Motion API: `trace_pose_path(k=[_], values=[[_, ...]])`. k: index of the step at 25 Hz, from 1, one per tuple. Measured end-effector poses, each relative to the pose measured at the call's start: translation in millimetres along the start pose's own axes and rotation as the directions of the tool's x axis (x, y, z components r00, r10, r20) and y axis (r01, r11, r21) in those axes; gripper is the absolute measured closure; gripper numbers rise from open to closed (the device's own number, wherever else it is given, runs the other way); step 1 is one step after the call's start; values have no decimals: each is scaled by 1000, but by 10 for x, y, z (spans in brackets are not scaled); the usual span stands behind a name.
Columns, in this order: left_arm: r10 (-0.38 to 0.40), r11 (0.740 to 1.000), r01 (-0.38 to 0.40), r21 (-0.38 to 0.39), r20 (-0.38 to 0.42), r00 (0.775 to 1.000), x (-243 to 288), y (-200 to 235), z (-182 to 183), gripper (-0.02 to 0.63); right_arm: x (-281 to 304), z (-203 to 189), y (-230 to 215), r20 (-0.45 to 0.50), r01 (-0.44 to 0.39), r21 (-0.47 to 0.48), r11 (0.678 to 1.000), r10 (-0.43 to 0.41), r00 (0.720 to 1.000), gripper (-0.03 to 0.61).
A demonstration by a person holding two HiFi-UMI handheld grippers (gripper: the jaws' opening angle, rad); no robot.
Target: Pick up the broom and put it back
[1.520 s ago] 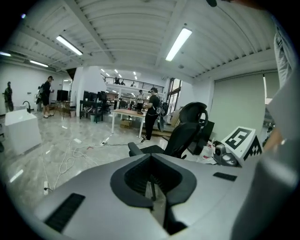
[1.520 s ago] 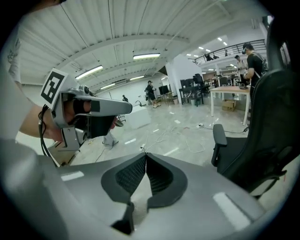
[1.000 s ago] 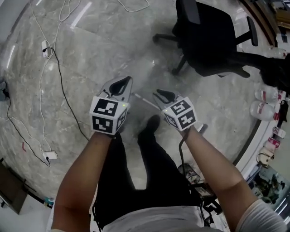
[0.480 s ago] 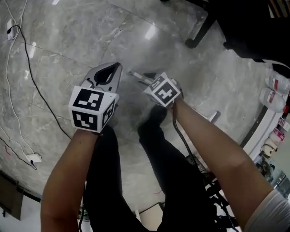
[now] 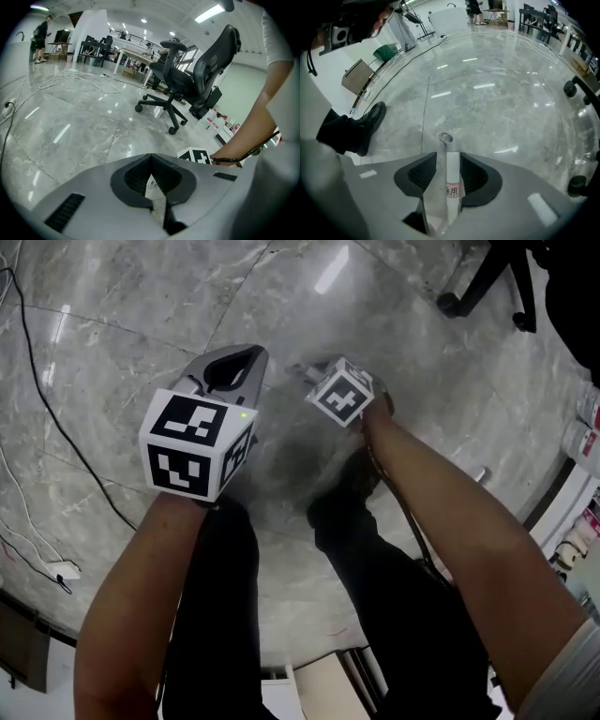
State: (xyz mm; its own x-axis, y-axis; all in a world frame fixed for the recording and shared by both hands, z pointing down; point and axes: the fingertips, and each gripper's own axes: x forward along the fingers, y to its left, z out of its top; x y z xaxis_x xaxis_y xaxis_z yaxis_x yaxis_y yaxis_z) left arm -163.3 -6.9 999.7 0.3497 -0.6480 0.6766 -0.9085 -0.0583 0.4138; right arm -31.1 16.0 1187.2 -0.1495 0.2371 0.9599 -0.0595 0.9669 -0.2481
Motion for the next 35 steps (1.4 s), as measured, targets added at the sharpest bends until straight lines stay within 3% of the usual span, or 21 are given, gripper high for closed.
trace_pose_path(k=[4,6,12,17,21,26,29,32,35], values=[[-6,1000,5,-7,-3,1000,118,99,-118,609,243,-55,-57,-33,44,-34,998,-45,998,445],[-9,1000,9,-13,3,1000,136,117,-114,609,265,-58,-130,-41,76,-37,996,-78,996,488],[-41,999,41,-13,37,998,67,15,116,609,78,25,-106,-20,78,-29,997,-78,997,494],[-45,999,46,-13,58,997,-153,-287,583,609,-767,236,-2,66,85,-10,996,-84,994,494],[-72,997,69,34,91,993,-437,-790,1375,609,-2005,494,-50,188,113,29,993,-116,975,494],[-122,985,108,136,99,988,-933,-1710,2496,609,-3808,535,-129,341,146,107,983,-174,924,493],[-158,967,137,214,85,984,-1278,-2352,3133,609,-4914,420,-282,415,205,172,964,-259,872,494],[-196,955,170,244,88,977,-1610,-2955,3757,609,-6023,243,-502,481,276,264,924,-374,793,494],[-212,945,182,273,83,974,-2015,-3521,4219,609,-7075,-80,-626,524,292,412,863,-487,699,494]])
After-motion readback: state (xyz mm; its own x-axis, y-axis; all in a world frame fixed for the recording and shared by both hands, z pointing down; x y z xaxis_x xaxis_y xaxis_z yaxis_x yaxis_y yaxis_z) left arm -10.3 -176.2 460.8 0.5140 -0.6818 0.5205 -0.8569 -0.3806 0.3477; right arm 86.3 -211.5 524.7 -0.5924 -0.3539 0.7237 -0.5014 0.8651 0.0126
